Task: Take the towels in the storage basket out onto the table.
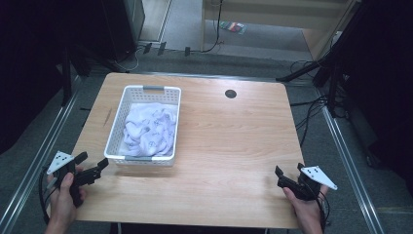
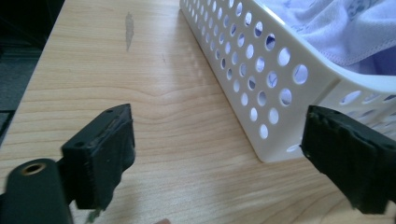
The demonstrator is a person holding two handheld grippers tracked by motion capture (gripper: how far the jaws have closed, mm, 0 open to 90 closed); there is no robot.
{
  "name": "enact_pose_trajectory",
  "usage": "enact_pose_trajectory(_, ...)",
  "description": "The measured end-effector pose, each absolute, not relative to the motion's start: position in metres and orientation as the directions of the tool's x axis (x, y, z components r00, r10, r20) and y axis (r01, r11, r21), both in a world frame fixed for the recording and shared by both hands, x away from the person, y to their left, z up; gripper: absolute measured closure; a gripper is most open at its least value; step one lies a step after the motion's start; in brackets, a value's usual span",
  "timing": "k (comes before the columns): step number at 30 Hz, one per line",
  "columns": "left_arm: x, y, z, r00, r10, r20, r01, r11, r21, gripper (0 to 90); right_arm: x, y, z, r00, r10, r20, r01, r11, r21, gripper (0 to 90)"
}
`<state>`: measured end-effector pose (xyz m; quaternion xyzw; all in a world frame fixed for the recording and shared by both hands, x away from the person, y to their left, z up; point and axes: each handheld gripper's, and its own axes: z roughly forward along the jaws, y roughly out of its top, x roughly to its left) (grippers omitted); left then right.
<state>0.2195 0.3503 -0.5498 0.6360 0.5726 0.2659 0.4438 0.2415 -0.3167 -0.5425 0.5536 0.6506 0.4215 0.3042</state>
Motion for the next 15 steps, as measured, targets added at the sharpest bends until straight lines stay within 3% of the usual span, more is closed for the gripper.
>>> enact_pose_trajectory(15,0.208,0.354,-0.527,0.316,0.942,-0.116,0.493,-0.059,0.868,10.4,0.242,-0.316,-0.543,-0.205,0.976,0.070,0.466,0.034,0.884,14.5)
